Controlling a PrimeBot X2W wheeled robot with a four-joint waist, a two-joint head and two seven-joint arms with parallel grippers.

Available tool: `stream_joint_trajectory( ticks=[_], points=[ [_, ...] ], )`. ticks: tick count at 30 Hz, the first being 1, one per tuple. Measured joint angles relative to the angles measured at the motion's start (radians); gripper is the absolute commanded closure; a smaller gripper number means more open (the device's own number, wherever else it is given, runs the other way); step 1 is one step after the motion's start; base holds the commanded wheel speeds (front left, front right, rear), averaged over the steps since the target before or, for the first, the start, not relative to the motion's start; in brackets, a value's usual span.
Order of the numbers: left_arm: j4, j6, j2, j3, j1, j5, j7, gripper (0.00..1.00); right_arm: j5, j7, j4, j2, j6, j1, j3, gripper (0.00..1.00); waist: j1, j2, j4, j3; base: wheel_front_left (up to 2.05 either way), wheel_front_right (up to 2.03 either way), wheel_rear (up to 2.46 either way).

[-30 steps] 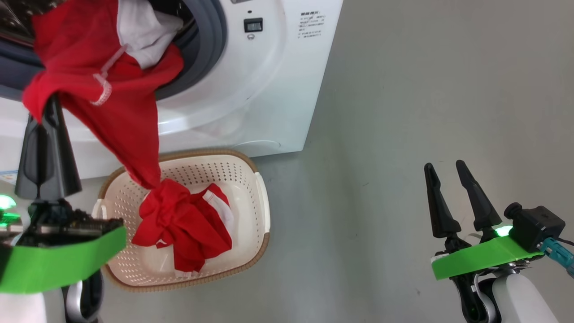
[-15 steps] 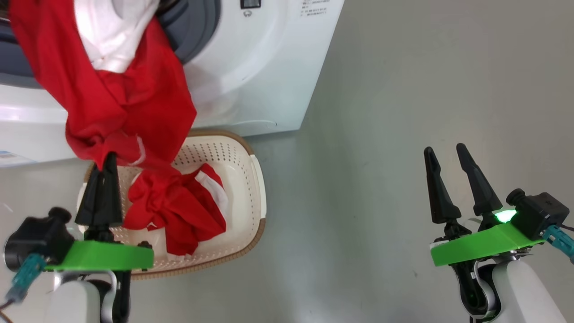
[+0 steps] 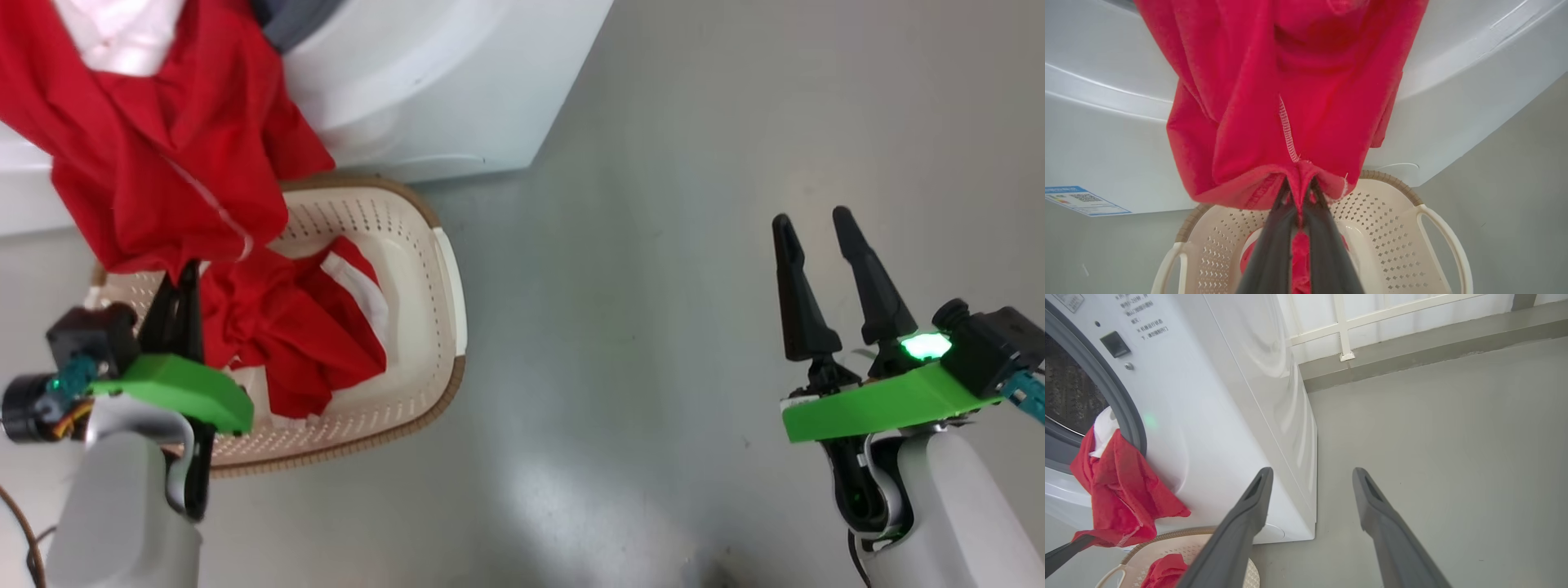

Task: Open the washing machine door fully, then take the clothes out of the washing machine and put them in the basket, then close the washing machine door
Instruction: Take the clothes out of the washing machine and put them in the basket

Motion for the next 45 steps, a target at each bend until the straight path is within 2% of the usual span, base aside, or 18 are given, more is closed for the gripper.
stream_joint_trajectory(
  ticks=[11,16,21,22,25,26,27,28,36,45],
  points=[
    [0.286,-0.001,0.041,-0.034,-0.196,0.029,0.000,1.00,0.019,0.000,-0.012,0.000,0.000,-0.055,0.013,0.00,0.0000,0.0000,-0.013,0.113,0.00,0.00,0.00],
    [0.376,-0.001,0.052,-0.048,-0.261,0.053,0.000,1.00,0.024,0.000,-0.013,0.000,0.000,-0.072,0.020,0.00,0.0000,0.0000,-0.023,0.147,0.00,0.00,0.00],
    [0.418,-0.001,0.058,-0.063,-0.309,0.054,0.000,0.94,0.026,0.000,-0.013,0.000,0.000,-0.074,0.025,0.00,0.0000,0.0000,-0.028,0.172,0.00,0.00,0.00],
    [0.425,-0.001,0.058,-0.064,-0.314,0.054,0.000,0.88,0.026,0.000,-0.012,0.000,0.000,-0.077,0.025,0.00,0.0000,0.0000,-0.029,0.176,0.00,0.00,0.00],
    [0.438,-0.001,0.058,-0.067,-0.322,0.054,0.000,0.54,0.026,0.000,-0.012,0.000,0.000,-0.090,0.025,0.00,0.0000,0.0000,-0.028,0.179,0.00,0.00,0.00],
    [0.442,-0.001,0.058,-0.068,-0.322,0.054,0.000,0.20,0.026,0.000,-0.012,0.000,0.000,-0.091,0.025,0.00,0.0000,0.0000,-0.027,0.178,0.00,0.00,0.00],
    [0.444,-0.001,0.058,-0.069,-0.322,0.054,0.000,0.03,0.026,0.000,-0.011,0.000,0.000,-0.091,0.025,0.00,0.0000,0.0000,-0.026,0.177,0.00,0.00,0.00],
    [0.444,-0.001,0.058,-0.069,-0.322,0.054,0.000,0.00,0.026,0.000,-0.010,0.000,0.000,-0.091,0.025,0.00,0.0001,0.0000,-0.025,0.175,0.00,0.00,0.00],
    [0.395,-0.001,0.034,-0.075,-0.313,0.036,0.000,0.00,0.016,0.000,-0.007,-0.001,0.000,-0.091,0.018,0.00,0.0000,0.0000,-0.005,0.151,0.00,0.00,0.00],
    [0.238,-0.002,0.005,-0.100,-0.235,-0.022,0.000,0.00,-0.010,0.000,-0.005,-0.002,0.000,-0.089,0.010,0.00,0.0000,0.0000,0.032,0.128,0.00,0.00,0.00]
  ],
)
